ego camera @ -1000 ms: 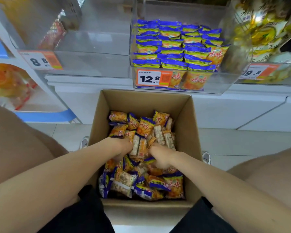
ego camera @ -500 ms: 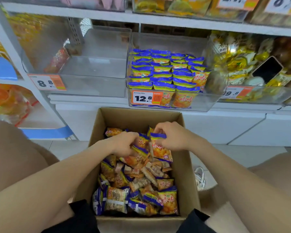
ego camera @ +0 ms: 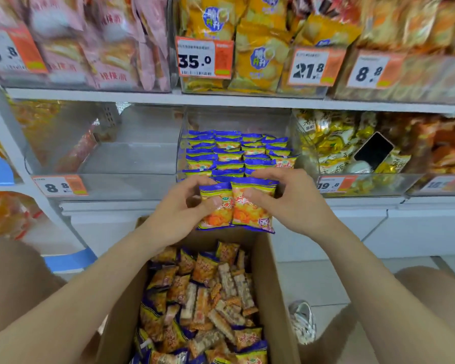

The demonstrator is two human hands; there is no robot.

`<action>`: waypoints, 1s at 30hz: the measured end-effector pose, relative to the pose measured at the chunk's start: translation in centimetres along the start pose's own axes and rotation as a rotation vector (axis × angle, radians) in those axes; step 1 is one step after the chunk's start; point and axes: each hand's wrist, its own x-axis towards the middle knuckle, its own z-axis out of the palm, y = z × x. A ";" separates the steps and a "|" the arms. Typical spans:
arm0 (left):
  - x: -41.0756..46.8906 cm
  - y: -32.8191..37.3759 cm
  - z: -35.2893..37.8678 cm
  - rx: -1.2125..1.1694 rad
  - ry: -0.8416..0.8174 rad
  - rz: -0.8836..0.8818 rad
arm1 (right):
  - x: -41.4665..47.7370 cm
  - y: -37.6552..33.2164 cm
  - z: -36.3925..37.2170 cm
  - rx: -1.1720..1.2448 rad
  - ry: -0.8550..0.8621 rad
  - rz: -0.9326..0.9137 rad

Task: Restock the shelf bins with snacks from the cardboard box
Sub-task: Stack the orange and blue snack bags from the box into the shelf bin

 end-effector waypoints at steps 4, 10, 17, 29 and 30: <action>1.8 2.3 1.1 -0.108 0.157 0.063 | 1.4 0.0 -2.1 0.083 0.250 0.034; 4.6 3.9 3.0 -0.074 0.155 0.075 | 4.6 1.6 -5.7 -0.083 0.381 -0.030; 8.0 3.2 3.8 0.122 0.181 0.091 | 9.1 6.1 -7.6 -0.285 0.215 -0.074; 9.5 1.8 4.3 0.229 0.155 0.059 | 13.1 8.8 -4.3 -0.965 -0.286 -0.110; 9.4 1.9 4.3 0.225 0.152 0.059 | 13.2 9.0 -4.2 -0.990 -0.269 -0.123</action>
